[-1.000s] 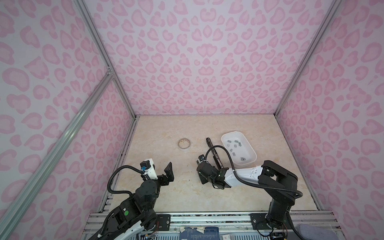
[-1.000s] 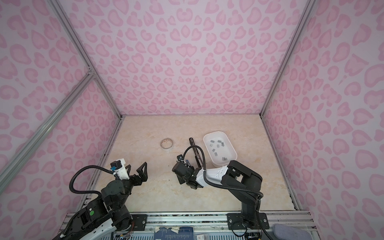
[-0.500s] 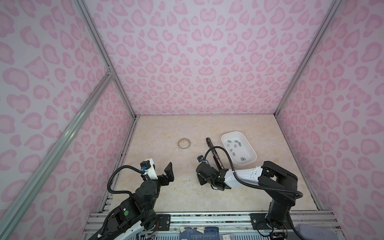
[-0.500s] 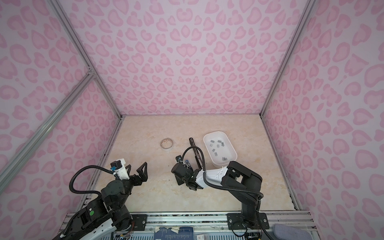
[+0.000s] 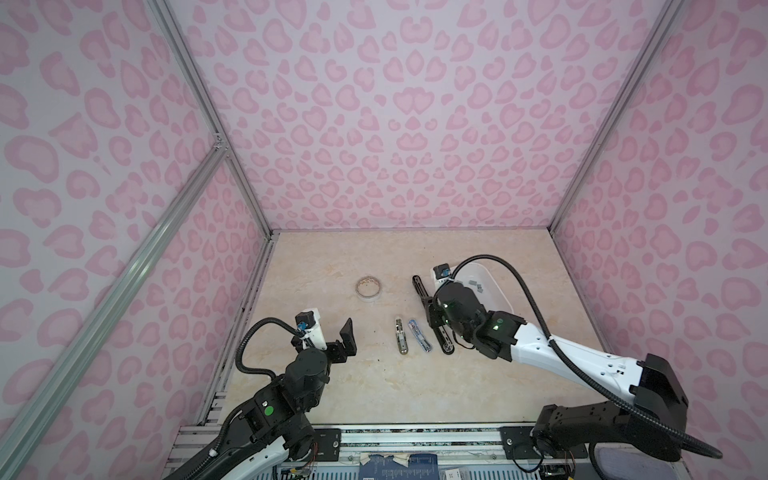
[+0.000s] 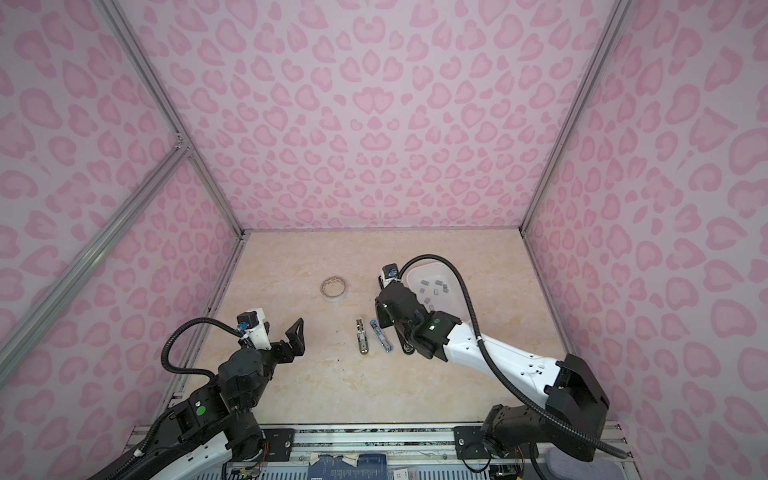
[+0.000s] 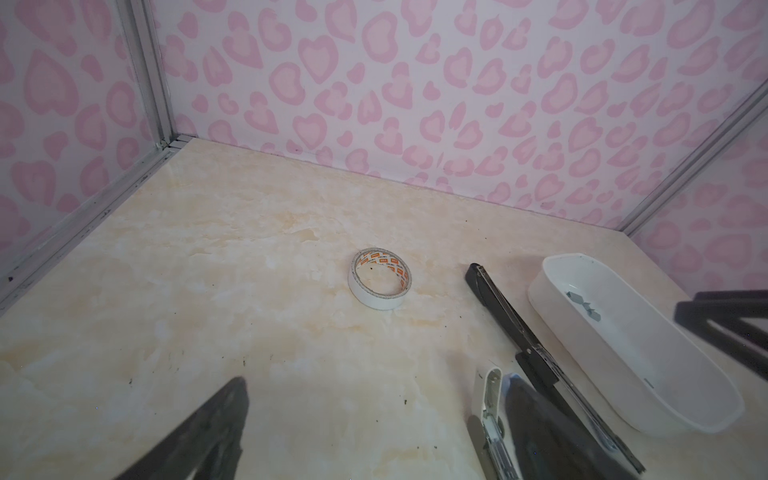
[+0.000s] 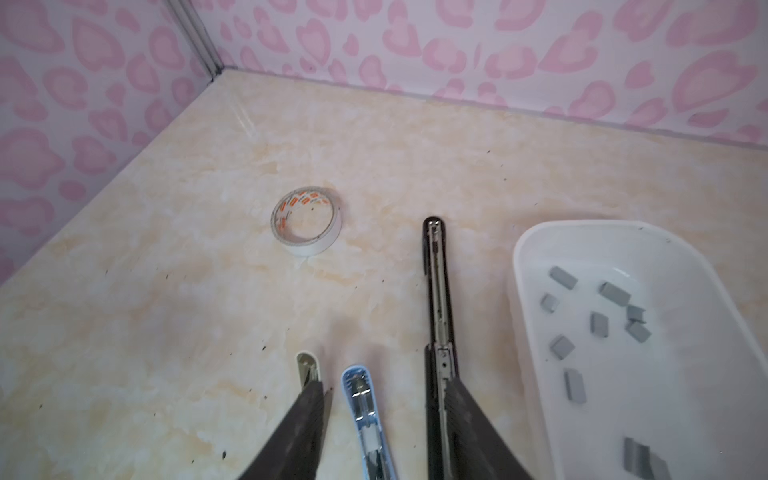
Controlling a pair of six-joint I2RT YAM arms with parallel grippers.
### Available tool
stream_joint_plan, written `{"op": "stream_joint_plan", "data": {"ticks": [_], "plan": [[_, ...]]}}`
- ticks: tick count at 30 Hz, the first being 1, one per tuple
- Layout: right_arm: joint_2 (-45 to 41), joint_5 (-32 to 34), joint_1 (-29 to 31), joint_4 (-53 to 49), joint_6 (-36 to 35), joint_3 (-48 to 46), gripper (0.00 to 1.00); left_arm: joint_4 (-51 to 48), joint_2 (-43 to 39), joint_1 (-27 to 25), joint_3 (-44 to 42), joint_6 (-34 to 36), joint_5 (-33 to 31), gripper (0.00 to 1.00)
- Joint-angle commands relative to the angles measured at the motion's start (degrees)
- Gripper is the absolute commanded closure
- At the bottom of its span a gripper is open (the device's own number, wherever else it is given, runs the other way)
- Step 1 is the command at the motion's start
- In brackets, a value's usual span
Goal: Load the staples into the stapler
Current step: 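Move the right gripper over the white tray of grey staples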
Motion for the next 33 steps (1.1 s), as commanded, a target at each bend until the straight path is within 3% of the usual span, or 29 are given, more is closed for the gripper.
{"op": "stream_joint_plan", "data": {"ticks": [1,4,6,10,16,24,33], "plan": [[-2.2,-9.5,-7.5,6.3,-3.9,-4.9,0.48,7.5,4.9,4.9,3.5,2.7,3.1,0.03],[-0.2,-15.4,-15.3,8.6,-4.2,-5.0,0.47,6.4,9.9,11.6,6.7,2.1,12.3,0.03],[2.8,-18.8,-18.7,7.0,-4.8,-2.6,0.48,6.2,12.0,12.7,7.1,2.6,12.9,0.02],[9.1,-14.1,-20.6,-0.1,-9.0,2.7,0.50,6.0,13.0,13.7,7.7,5.4,12.0,0.04],[14.4,-7.4,-23.8,-6.5,-10.6,6.0,0.57,7.5,17.4,19.1,10.0,9.5,17.5,0.04],[25.3,-12.0,-28.7,-11.1,-7.9,10.9,0.66,12.1,20.2,28.7,4.8,13.0,29.8,0.01],[31.4,-11.6,-29.7,-12.7,-8.1,15.2,0.67,16.4,17.0,29.2,-0.5,17.0,34.7,0.02]]}}
